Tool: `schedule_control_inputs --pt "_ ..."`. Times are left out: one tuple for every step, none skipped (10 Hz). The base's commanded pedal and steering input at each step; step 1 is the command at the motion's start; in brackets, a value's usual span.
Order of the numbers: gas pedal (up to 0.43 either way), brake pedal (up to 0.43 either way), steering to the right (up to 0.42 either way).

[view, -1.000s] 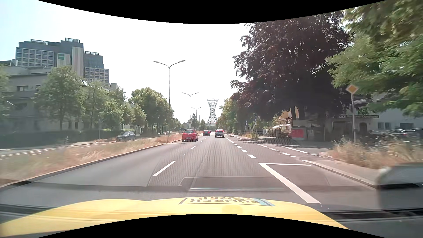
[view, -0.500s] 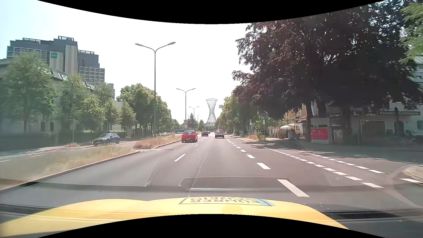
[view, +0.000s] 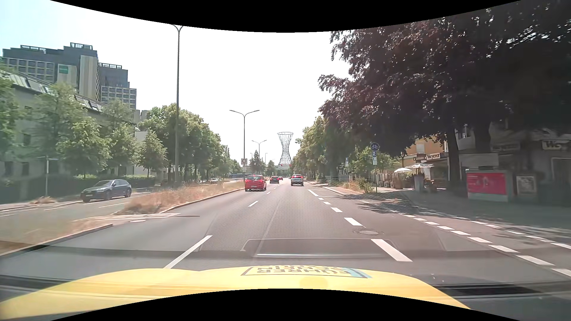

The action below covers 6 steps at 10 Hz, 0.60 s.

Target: Follow the waypoints while adhering to traffic rules and regulations

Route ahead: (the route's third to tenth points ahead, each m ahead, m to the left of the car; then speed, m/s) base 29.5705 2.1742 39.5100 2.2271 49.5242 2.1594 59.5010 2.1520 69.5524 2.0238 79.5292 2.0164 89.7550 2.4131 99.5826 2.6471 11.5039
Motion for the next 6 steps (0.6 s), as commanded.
schedule_control_inputs --pt "0.028 0.000 -0.002" --pt "0.020 0.000 -0.002" --pt "0.000 0.000 -0.002" --pt "0.000 0.000 -0.001" --pt "0.000 0.000 0.000" --pt "0.000 0.000 0.002"
